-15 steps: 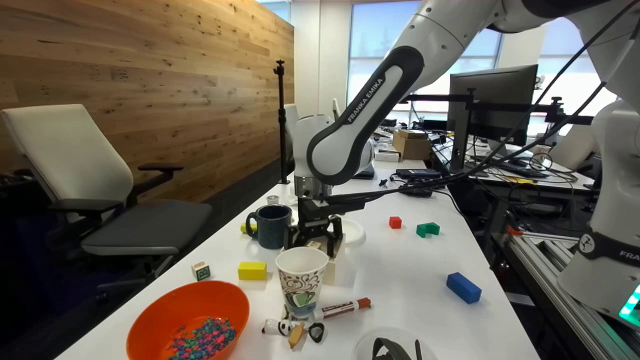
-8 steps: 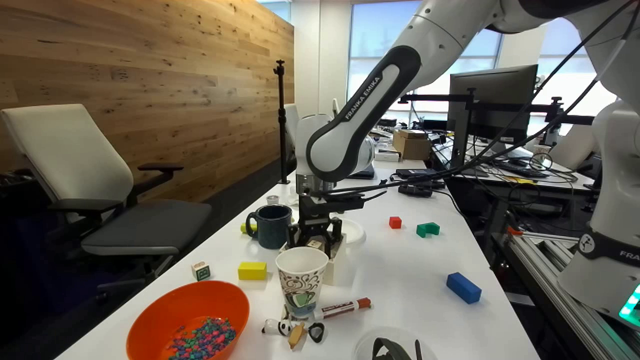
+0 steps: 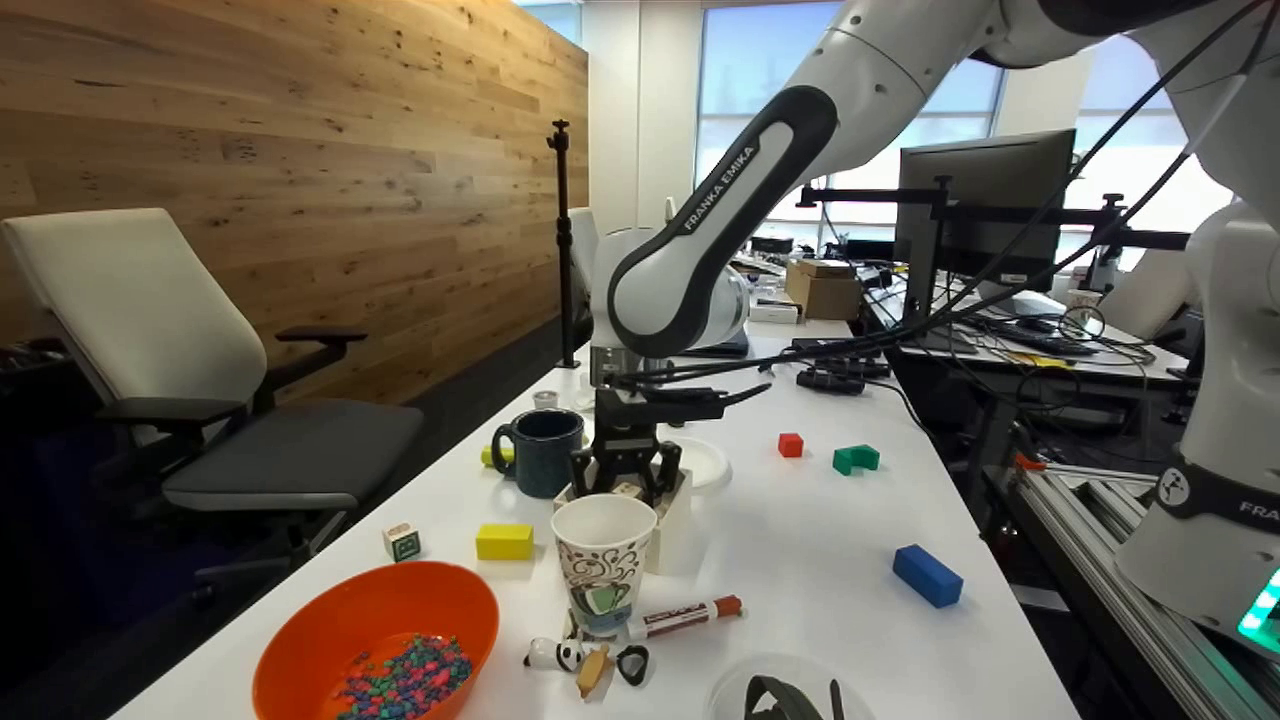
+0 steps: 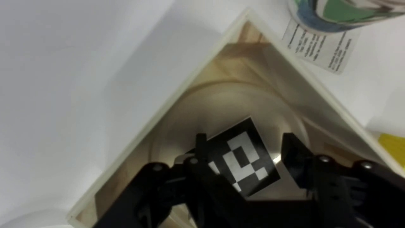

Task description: Take one cube out of the box and place it on the tabletop.

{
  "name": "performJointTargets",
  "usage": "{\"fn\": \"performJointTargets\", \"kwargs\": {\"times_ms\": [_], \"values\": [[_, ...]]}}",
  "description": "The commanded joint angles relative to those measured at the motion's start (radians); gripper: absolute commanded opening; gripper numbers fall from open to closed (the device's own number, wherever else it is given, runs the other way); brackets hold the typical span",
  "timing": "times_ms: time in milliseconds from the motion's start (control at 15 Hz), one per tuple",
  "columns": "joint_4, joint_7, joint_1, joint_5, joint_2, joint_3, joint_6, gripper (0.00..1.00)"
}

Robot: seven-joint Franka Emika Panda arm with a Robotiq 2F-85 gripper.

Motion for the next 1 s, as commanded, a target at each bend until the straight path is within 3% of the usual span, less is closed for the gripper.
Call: {"fn": "performJointTargets", "kwargs": {"times_ms": [0, 133, 467, 600, 867, 933], "values": [[-0.017, -0.056, -0.048, 0.098, -0.040, 0.061, -0.006, 0.71], [-0.027, -0.056, -0.046, 0.119, -0.055, 0.067, 0.006, 0.73], [-0.042, 0.138, 0.058, 0.020, -0.060, -0.034, 0.085, 0.59], [-0.045, 0.193, 0.089, -0.009, -0.059, -0.064, 0.097, 0.58], [-0.056, 0.328, 0.146, -0.084, -0.059, -0.120, 0.101, 0.68], [-0.056, 0.329, 0.138, -0.085, -0.061, -0.109, 0.090, 0.67]]}}
